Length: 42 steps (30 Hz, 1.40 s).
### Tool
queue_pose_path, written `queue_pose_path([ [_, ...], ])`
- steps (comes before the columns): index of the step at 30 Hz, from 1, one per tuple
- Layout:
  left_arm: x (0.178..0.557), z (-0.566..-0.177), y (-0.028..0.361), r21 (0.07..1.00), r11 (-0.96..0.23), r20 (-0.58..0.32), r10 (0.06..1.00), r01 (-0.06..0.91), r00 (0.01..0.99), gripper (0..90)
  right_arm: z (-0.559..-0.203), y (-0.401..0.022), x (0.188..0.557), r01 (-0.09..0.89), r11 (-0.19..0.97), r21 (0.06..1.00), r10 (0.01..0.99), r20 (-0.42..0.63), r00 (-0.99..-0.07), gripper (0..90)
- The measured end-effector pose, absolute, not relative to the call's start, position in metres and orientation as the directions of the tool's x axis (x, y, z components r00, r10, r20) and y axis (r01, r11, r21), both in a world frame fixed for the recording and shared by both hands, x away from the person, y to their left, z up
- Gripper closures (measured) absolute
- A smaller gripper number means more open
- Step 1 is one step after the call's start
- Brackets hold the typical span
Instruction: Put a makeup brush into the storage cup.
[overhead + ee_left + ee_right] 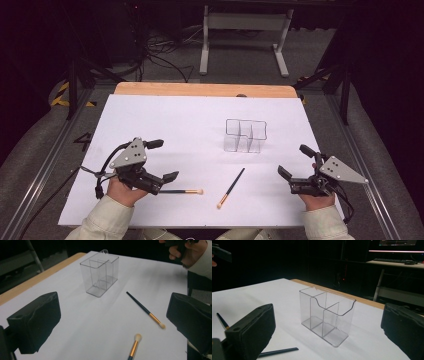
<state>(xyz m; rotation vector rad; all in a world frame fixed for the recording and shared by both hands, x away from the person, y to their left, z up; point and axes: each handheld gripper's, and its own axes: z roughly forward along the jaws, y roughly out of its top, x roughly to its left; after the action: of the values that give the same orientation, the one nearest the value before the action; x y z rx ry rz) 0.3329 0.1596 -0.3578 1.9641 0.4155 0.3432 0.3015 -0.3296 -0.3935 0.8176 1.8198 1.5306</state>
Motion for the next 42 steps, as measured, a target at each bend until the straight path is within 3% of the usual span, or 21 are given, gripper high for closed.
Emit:
queue_pose_path([
  [18,0.337,-0.340,0.137,0.733,-0.665,0.140,0.349,0.139,0.927,0.1,-0.396,-0.330,0.300,0.077,0.147,0.986,0.780,-0.068,-0.623,0.0],
  [36,0.343,-0.347,0.120,0.578,-0.794,0.110,0.307,0.191,0.945,0.1,-0.397,-0.334,0.295,0.089,0.148,0.985,0.787,-0.063,-0.613,0.0],
  [42,0.344,-0.355,0.113,0.487,-0.848,0.097,0.290,0.208,0.952,0.3,-0.397,-0.336,0.294,0.091,0.145,0.985,0.790,-0.060,-0.611,0.0],
])
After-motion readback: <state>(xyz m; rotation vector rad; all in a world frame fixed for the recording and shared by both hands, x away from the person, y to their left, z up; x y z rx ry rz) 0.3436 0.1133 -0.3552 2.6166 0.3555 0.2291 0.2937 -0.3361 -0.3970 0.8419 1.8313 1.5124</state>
